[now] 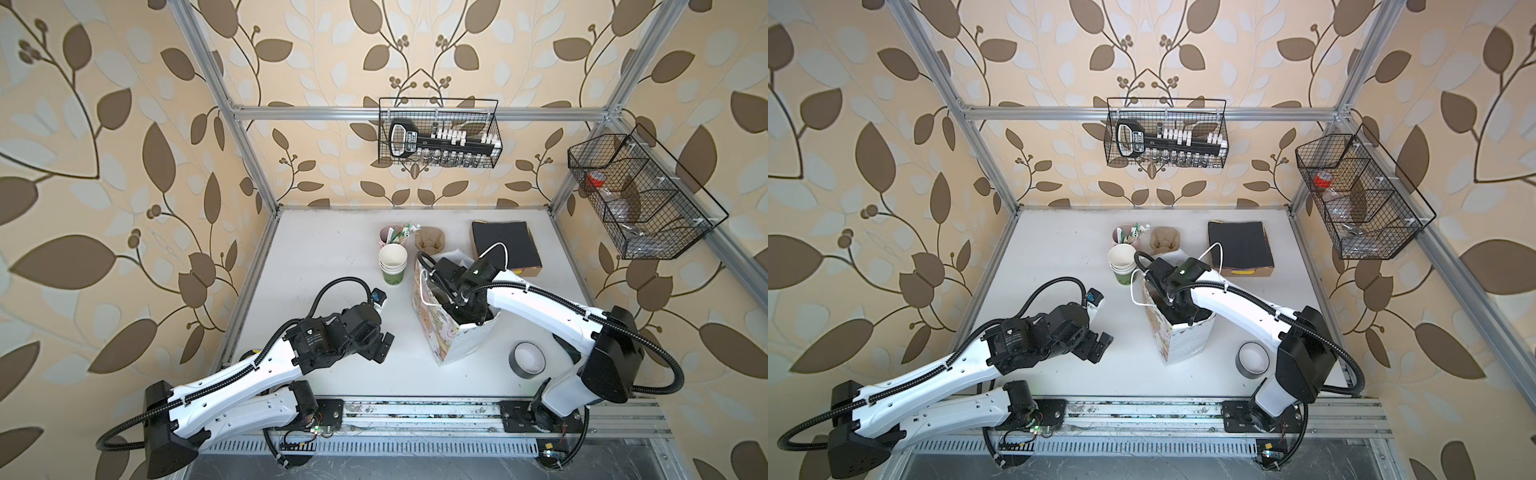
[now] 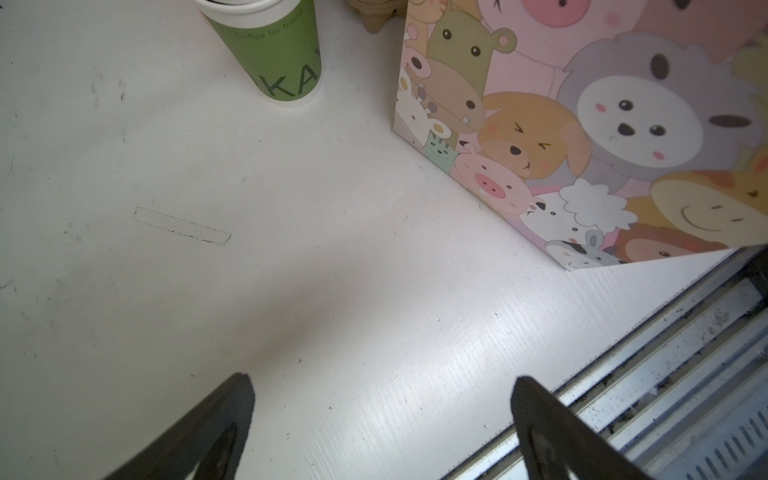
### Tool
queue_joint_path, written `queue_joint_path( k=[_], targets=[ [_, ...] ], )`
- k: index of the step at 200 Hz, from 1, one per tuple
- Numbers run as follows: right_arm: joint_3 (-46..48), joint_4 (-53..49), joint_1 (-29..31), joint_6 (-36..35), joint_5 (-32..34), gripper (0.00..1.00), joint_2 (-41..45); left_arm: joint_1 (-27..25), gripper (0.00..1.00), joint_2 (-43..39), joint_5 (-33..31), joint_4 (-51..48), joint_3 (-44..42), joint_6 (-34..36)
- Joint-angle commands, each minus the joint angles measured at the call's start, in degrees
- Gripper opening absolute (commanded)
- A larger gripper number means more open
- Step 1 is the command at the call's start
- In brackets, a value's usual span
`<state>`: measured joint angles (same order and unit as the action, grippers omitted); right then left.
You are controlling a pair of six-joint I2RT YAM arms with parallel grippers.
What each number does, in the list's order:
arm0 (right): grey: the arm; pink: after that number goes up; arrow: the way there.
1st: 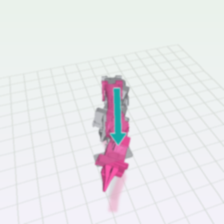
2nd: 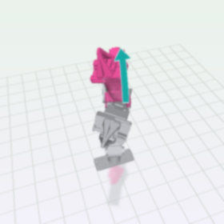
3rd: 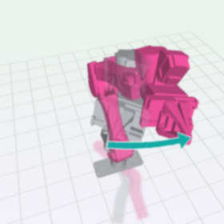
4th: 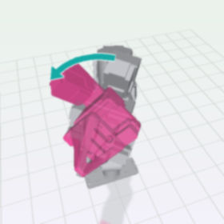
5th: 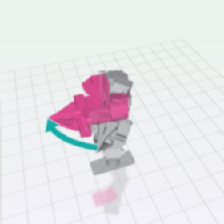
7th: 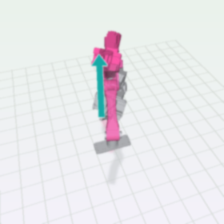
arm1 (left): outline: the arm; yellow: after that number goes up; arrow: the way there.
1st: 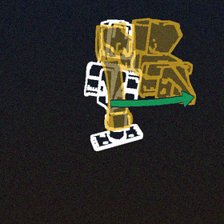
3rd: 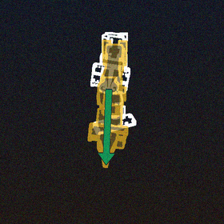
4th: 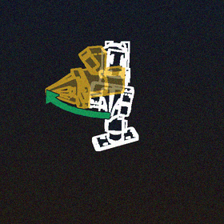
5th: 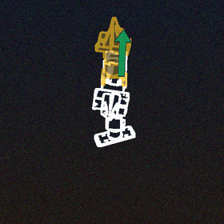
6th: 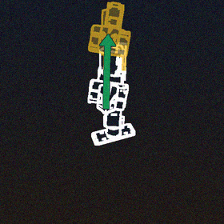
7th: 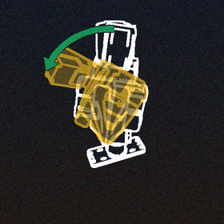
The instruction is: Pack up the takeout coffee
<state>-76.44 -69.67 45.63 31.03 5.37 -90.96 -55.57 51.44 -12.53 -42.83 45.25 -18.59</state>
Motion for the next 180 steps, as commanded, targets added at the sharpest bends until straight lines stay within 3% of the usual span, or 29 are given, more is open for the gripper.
queue_joint_path(
  k=[1, 180],
  targets=[
    [-1.60, -3.44, -0.06, -0.42, 0.33, 0.90, -0.63, -0.50, 0.99, -0.96, -1.44, -0.50, 1.68, -1.04],
    [-16.31, -12.61, 0.08, -0.35, 4.11, 0.93, 0.43, -0.50, 0.99, -0.82, -1.37, -0.50, 1.68, -1.07]
  ],
)
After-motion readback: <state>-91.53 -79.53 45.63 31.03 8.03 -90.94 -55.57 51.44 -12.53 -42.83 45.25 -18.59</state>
